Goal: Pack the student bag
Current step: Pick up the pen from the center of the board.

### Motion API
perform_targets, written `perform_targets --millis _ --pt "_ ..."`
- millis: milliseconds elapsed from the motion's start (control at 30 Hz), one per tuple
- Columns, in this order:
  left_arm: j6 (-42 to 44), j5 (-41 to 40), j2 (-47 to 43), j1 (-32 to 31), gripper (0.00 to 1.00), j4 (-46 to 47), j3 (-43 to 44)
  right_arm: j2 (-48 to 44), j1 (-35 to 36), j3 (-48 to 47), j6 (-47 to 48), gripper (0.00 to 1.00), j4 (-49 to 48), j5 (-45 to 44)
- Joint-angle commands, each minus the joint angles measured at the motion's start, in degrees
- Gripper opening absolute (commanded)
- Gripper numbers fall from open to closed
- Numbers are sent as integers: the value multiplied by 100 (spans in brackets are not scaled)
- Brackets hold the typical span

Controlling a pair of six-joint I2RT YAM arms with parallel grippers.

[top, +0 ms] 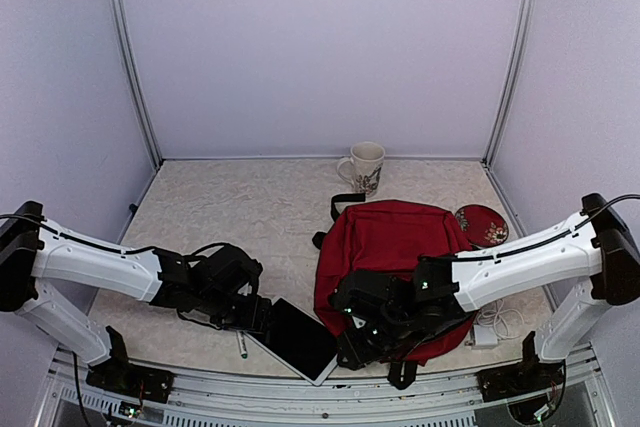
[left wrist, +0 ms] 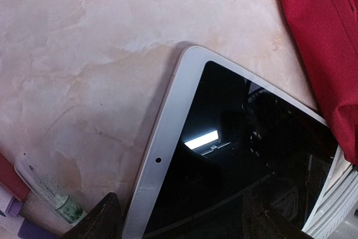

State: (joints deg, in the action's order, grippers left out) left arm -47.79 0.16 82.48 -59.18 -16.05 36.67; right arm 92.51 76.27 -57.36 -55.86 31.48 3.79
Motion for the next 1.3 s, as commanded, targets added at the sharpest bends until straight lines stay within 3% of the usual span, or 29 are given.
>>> perform_targets --millis 0,267,433,867,1267 --pt "-64 323 137 -89 71 -416 -173 244 189 287 -448 49 -1263 752" --pt "-16 309 59 -92 71 -489 -195 580 -189 940 -867 50 -1698 979" --pt "-44 361 109 -94 71 -391 -226 435 -499 1000 -765 53 -1656 684" --pt "-159 573 47 -155 68 -85 -385 971 -1339 204 -143 54 -2804 1175" --pt "-191 600 45 -292 67 121 -455 1115 -1746 -305 325 54 -2923 1307"
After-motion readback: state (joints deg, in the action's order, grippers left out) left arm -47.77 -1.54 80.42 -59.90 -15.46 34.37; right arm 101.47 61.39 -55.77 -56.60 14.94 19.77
